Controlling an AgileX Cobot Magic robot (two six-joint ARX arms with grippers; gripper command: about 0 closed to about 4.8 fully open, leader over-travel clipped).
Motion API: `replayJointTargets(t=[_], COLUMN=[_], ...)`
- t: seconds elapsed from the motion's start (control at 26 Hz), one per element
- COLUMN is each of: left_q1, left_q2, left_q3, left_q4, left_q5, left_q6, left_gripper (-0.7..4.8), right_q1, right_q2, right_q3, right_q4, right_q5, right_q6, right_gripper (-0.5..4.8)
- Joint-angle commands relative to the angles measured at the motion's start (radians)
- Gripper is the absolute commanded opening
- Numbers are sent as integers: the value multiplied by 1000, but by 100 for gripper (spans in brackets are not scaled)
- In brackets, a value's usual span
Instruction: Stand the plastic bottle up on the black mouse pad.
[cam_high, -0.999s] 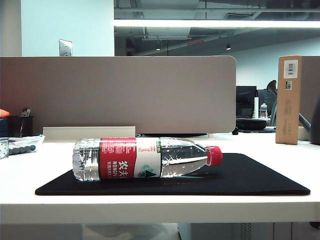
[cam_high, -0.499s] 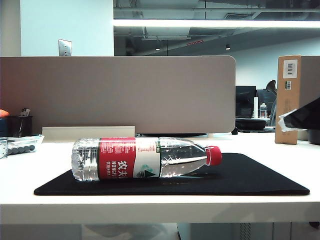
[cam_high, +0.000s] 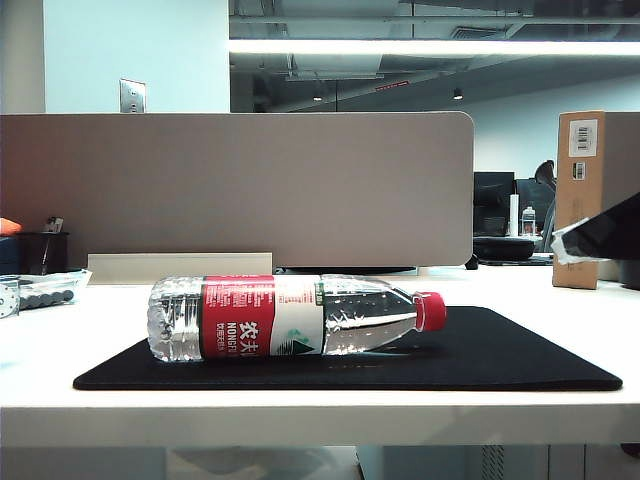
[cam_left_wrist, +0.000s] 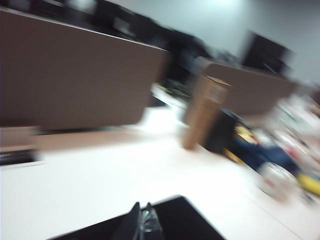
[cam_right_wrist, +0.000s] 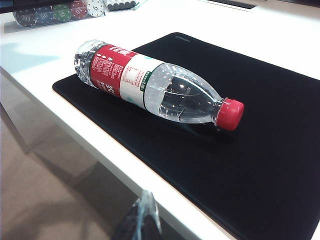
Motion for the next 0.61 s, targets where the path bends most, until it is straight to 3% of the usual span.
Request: replayJointTargets(t=[0.04, 0.15, 0.23, 0.31, 0.5, 0.61], left_q1=[-83, -200, -343, -429, -590, -669], left_q2=[192, 381, 606, 718, 935, 1030], left_q3=[207, 412, 627, 718, 860, 904], left_q4=[-237, -491, -767, -872, -1020, -1063], left_q5=[95, 62, -82, -173, -419, -515], left_q6=[161, 322, 533, 607, 749, 829], left_gripper=[-5, -5, -4, 6, 222, 260], right_q1=[0, 0, 0, 0, 0, 0], right_q2=[0, 0, -1, -2, -2, -6], right_q3=[-5, -5, -5, -5, -5, -5], right_q4=[16, 16, 16, 16, 16, 16], right_q5=[1, 1, 1, 1, 1, 0], right_q6=[-2, -2, -2, -2, -2, -2], right_gripper=[-1, -1, -1, -1, -1, -1])
